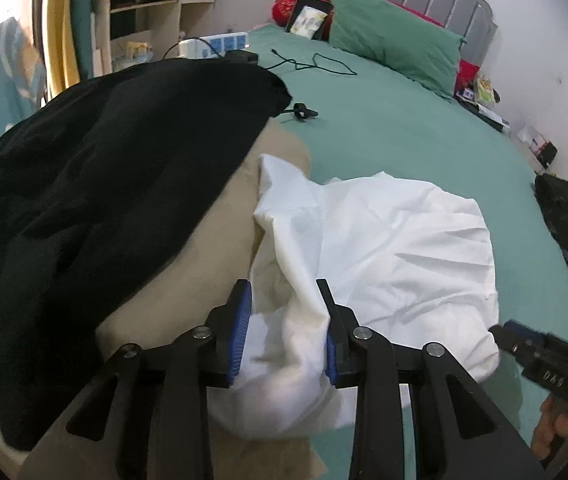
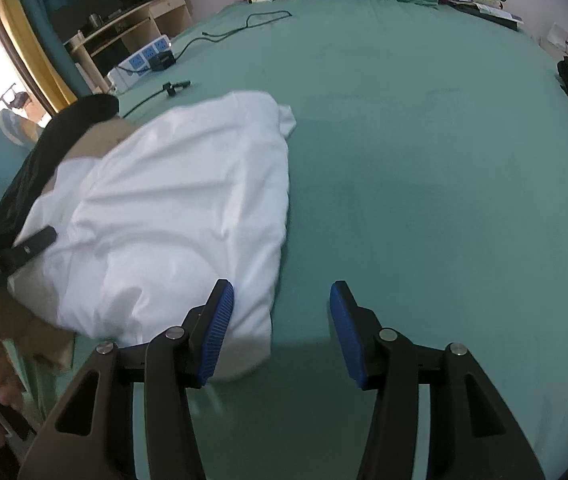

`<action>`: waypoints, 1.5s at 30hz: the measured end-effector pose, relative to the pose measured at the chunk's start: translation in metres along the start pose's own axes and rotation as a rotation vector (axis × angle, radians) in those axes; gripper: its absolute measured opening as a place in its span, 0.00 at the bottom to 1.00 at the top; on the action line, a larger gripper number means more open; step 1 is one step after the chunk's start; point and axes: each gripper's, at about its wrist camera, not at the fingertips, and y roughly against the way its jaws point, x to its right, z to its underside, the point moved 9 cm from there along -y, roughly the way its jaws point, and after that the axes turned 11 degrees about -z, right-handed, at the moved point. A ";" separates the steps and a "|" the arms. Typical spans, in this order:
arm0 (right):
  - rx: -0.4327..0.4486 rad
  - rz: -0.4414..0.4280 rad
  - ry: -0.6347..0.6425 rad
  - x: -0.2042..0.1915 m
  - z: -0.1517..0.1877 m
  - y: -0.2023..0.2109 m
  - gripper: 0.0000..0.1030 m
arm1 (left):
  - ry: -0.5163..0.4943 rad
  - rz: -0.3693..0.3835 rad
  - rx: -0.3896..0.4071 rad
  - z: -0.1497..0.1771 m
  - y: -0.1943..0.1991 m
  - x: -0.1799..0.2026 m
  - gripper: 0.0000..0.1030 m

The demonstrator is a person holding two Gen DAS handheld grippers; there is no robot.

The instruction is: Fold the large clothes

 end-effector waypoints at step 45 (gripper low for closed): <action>0.118 0.004 -0.171 0.089 0.119 0.199 0.77 | -0.034 0.189 0.060 0.088 0.213 0.114 0.38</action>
